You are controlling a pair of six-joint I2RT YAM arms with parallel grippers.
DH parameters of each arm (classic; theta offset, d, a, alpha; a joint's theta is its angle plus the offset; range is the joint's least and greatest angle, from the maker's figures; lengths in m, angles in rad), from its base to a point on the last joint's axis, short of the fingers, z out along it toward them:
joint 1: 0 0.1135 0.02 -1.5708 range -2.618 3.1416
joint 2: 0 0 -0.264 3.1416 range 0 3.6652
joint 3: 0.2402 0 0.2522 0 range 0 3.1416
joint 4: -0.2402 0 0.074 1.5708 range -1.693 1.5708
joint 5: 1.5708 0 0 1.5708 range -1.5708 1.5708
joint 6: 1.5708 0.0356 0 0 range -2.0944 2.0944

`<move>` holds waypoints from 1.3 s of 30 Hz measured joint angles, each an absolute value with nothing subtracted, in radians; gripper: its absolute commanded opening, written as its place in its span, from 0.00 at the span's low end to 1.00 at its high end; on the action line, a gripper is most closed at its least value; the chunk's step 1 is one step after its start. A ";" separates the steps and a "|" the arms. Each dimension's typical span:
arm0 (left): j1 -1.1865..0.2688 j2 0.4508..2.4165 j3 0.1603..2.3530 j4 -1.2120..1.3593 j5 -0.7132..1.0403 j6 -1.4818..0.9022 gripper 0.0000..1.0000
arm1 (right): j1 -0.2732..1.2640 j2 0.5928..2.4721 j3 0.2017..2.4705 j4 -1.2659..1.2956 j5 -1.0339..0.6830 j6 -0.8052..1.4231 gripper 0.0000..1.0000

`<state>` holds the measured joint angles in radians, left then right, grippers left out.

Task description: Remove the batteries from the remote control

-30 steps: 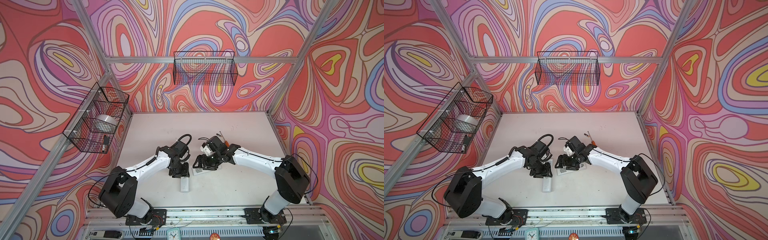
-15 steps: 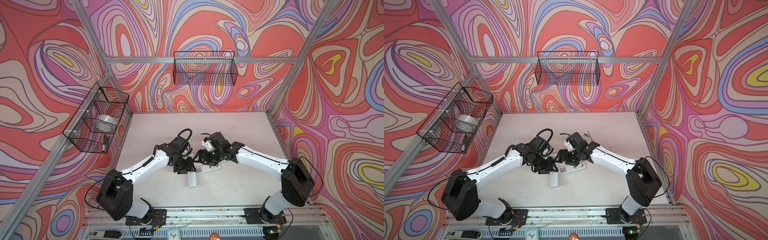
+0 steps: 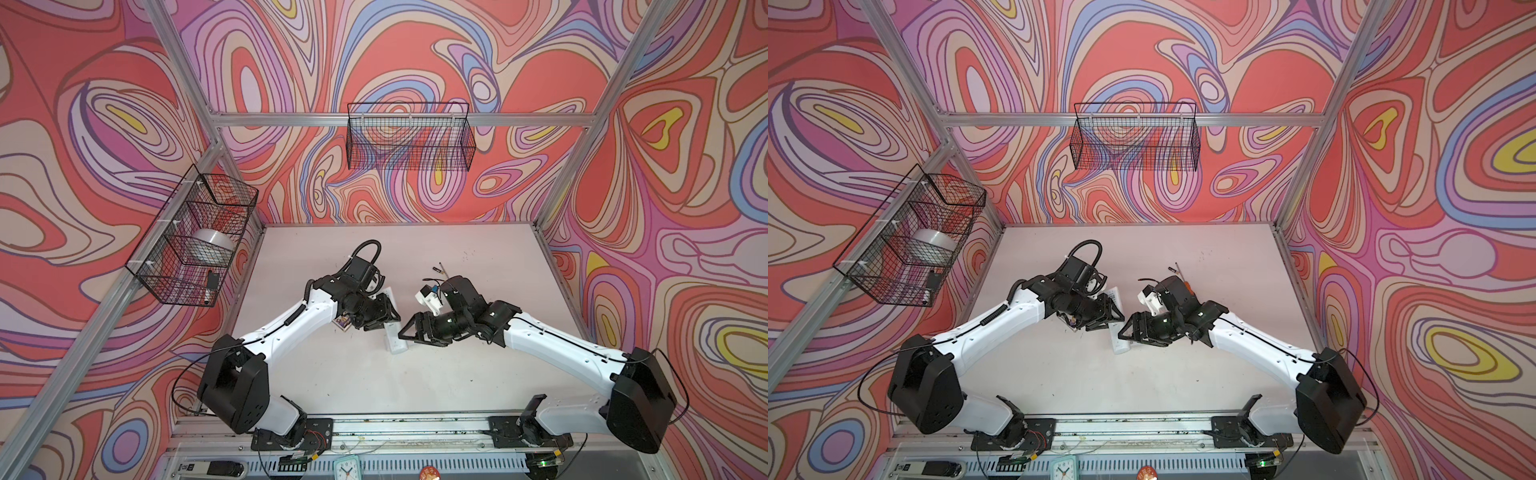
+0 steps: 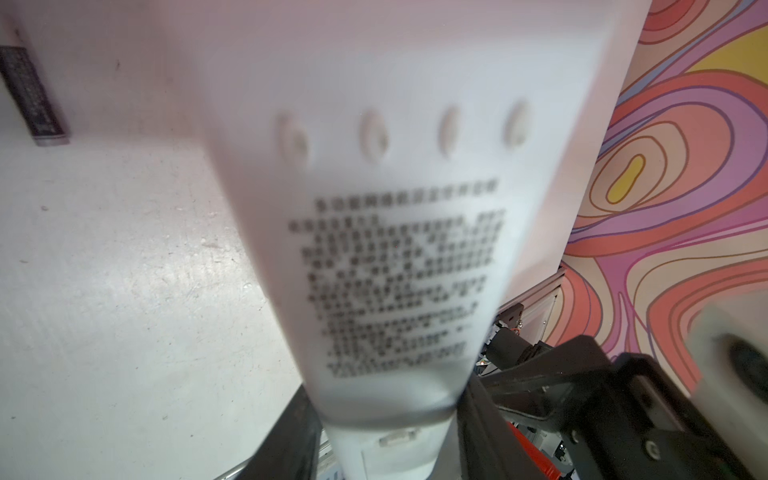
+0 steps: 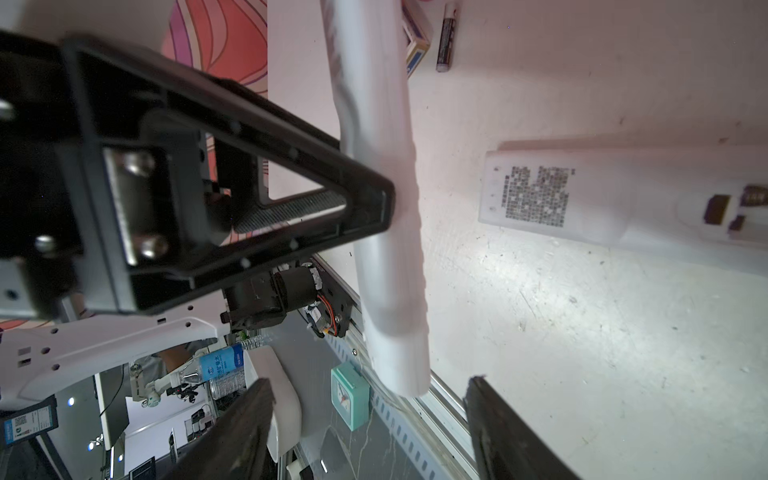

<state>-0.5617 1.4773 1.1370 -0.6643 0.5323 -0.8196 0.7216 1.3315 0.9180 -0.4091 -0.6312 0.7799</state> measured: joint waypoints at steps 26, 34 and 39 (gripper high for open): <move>-0.558 1.473 1.119 -0.582 0.584 -0.932 0.47 | 0.727 1.457 0.924 -0.284 -0.686 0.764 0.23; -0.502 1.461 1.118 -0.579 0.651 -0.904 1.00 | 0.716 1.455 0.957 -0.335 -0.690 0.727 0.19; -0.376 1.438 1.118 -0.535 0.799 -0.868 1.00 | 0.586 1.422 0.976 -0.398 -0.780 0.683 0.20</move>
<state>-0.3756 1.4384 1.1183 -0.5354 0.7994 -0.8680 0.5861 1.4223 0.9756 -0.3981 -0.7799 0.6830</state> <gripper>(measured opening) 0.997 0.258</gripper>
